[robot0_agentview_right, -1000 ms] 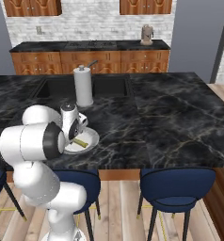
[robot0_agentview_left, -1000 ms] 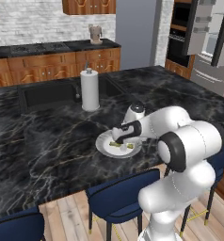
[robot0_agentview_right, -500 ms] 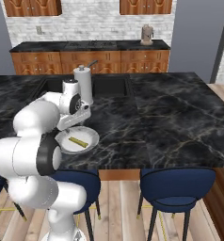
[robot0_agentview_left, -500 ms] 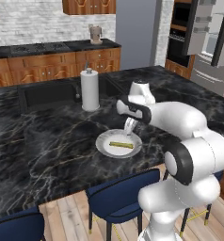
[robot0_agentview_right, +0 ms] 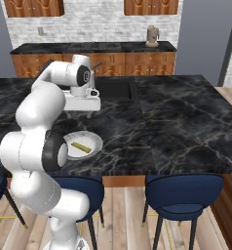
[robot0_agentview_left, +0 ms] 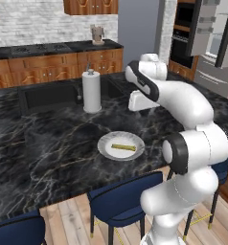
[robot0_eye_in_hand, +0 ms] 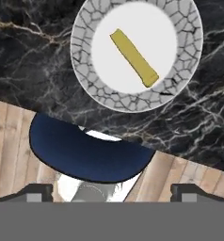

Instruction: Retrieve the butter from the fridge and place it on a plate on the dining table. Then retrieve the butter knife by the fridge and place it near the plate.

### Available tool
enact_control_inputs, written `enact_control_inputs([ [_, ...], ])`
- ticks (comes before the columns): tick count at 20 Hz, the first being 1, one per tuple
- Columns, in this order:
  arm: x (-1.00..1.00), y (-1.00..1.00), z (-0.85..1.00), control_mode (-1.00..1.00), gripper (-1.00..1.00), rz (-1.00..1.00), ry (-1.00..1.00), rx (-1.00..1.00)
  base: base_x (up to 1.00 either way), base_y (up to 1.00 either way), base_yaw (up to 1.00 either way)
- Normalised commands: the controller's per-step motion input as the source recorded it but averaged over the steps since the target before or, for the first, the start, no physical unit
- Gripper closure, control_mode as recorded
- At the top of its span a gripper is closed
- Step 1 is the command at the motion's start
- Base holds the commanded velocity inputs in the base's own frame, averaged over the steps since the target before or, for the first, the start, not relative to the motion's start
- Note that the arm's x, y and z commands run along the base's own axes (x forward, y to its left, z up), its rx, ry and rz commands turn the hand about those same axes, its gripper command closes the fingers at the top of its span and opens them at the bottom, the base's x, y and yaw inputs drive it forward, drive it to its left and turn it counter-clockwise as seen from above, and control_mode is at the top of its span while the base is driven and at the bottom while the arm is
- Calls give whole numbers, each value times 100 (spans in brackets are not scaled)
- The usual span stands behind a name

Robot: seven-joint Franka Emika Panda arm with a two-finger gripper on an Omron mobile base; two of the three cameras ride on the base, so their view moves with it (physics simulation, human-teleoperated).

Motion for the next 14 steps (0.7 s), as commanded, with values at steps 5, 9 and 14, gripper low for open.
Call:
enact_control_inputs([
  [5, -86, 1, 18, -100, -100, -31, 12, -23, 0, 0, 0],
  [9, -91, 0, 4, -100, -100, -33, 5, -24, 0, 0, 0],
  [14, -88, 0, 8, -100, -100, -35, -26, -11, 0, 0, 0],
])
